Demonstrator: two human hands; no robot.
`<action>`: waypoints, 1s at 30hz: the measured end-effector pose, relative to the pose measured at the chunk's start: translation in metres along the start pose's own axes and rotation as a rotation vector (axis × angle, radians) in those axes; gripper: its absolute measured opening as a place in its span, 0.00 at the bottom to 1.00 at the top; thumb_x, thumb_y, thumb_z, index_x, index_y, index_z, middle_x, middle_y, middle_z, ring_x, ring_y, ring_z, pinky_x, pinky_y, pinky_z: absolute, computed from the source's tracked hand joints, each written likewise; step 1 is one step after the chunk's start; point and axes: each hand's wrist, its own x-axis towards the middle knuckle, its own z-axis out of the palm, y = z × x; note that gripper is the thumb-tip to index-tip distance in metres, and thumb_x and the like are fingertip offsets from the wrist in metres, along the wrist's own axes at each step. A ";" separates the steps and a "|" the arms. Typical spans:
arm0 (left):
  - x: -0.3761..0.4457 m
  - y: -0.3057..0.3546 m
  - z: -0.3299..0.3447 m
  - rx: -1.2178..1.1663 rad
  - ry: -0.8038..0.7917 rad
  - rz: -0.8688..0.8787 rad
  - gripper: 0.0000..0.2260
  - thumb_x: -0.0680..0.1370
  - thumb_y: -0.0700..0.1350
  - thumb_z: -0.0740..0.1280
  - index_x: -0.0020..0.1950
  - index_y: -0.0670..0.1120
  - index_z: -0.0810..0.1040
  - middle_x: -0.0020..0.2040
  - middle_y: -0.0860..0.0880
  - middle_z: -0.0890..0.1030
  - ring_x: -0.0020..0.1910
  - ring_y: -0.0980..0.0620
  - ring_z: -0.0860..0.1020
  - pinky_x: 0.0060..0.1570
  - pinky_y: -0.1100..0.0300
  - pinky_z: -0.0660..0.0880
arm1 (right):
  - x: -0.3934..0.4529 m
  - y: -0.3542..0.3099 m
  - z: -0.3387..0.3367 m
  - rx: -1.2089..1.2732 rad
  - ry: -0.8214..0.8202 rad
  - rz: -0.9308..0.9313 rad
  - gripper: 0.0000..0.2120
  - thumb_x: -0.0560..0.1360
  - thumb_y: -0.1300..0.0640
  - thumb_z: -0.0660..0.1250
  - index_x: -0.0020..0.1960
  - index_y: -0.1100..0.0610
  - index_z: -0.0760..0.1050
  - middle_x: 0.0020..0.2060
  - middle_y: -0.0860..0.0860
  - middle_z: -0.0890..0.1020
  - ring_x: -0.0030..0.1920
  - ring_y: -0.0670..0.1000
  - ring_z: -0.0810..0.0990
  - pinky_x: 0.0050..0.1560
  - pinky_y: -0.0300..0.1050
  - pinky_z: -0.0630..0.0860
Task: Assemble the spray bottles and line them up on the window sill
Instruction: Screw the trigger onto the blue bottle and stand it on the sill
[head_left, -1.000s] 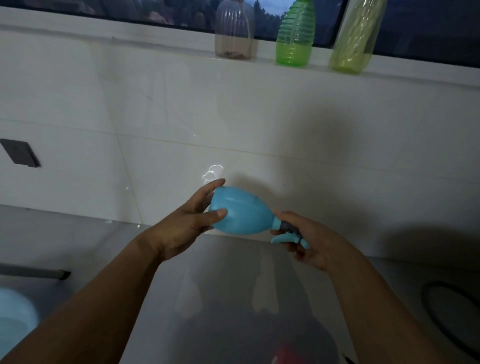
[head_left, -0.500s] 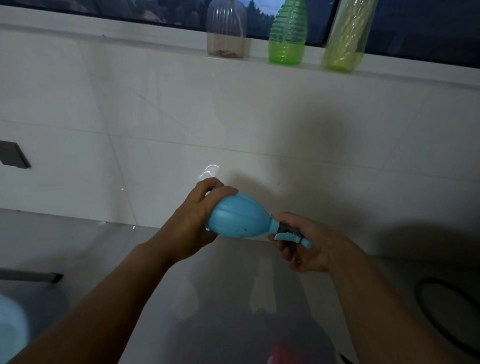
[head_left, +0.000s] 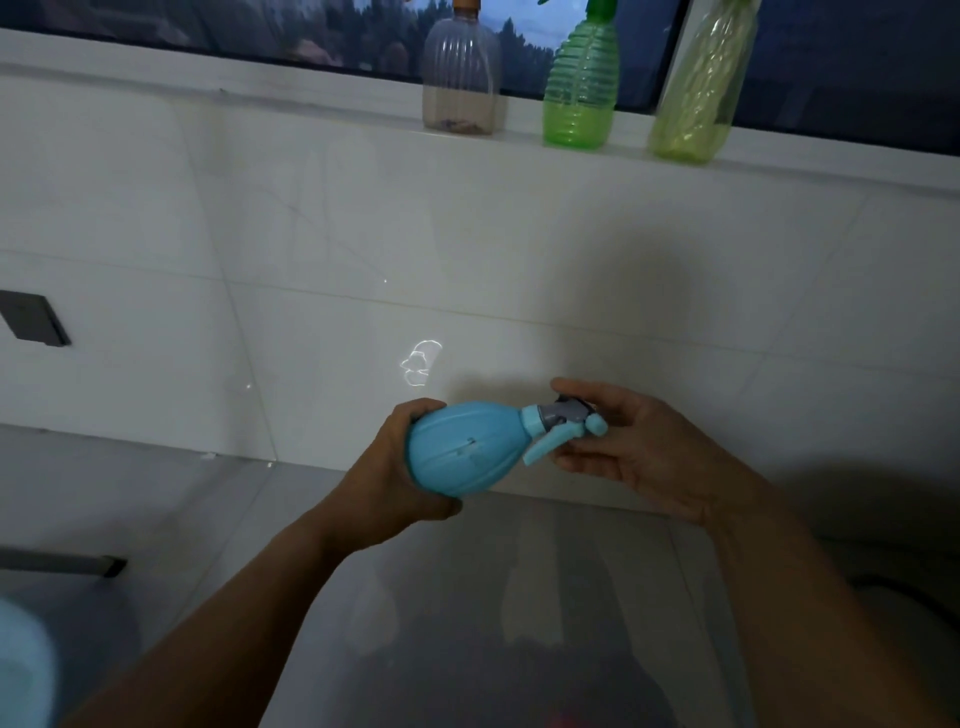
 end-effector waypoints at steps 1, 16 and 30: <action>-0.001 0.001 0.000 -0.011 -0.017 -0.002 0.43 0.62 0.38 0.84 0.71 0.50 0.65 0.66 0.51 0.71 0.64 0.56 0.74 0.54 0.55 0.82 | -0.001 0.000 0.000 -0.100 0.009 -0.014 0.19 0.74 0.69 0.70 0.63 0.55 0.79 0.50 0.56 0.86 0.47 0.54 0.86 0.47 0.47 0.84; -0.004 0.031 0.059 -0.078 0.406 -0.049 0.43 0.59 0.46 0.84 0.67 0.52 0.63 0.63 0.51 0.69 0.60 0.53 0.75 0.48 0.52 0.83 | 0.017 -0.002 0.056 -0.167 0.473 -0.095 0.30 0.65 0.45 0.80 0.62 0.55 0.75 0.46 0.51 0.84 0.43 0.47 0.82 0.38 0.41 0.76; 0.065 0.100 0.085 -0.105 0.247 0.075 0.41 0.70 0.44 0.72 0.80 0.52 0.57 0.73 0.56 0.65 0.73 0.58 0.65 0.73 0.54 0.69 | 0.019 -0.018 0.015 -0.296 0.555 -0.351 0.42 0.60 0.48 0.82 0.69 0.39 0.66 0.57 0.43 0.81 0.54 0.47 0.83 0.50 0.52 0.84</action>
